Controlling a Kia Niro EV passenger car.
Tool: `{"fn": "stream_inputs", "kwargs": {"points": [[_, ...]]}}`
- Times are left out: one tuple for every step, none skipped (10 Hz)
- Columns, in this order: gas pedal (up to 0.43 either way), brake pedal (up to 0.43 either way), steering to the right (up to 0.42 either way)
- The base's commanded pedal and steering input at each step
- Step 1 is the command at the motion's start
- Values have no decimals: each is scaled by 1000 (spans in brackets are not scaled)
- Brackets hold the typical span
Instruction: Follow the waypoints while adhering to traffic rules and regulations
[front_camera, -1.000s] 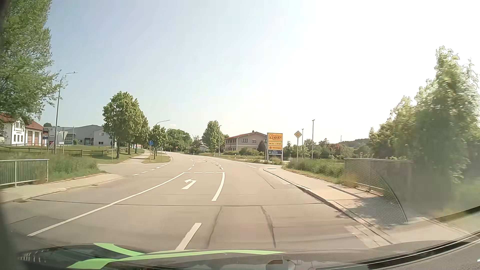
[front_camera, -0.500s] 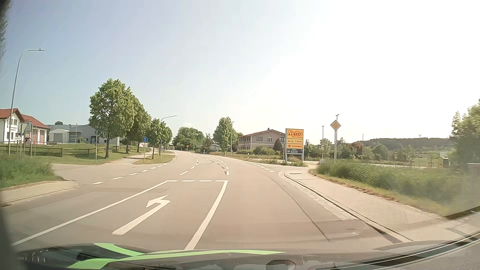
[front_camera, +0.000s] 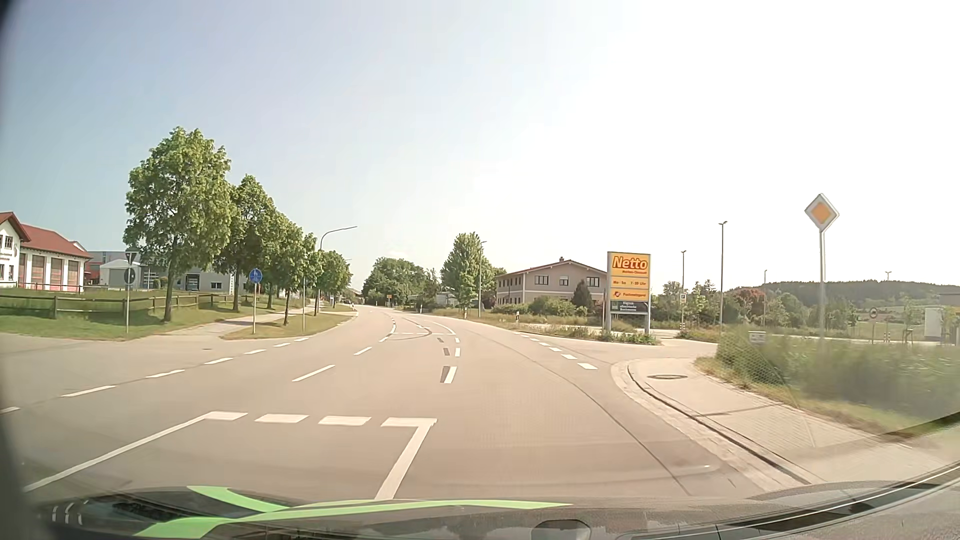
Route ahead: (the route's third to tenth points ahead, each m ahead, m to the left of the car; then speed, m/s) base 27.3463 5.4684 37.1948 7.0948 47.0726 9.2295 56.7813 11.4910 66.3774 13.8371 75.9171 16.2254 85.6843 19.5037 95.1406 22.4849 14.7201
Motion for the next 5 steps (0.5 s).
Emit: {"fn": "stream_inputs", "kwargs": {"points": [[110,0,-26],[98,0,-26],[98,0,-26],[98,0,-27],[98,0,-28]]}}
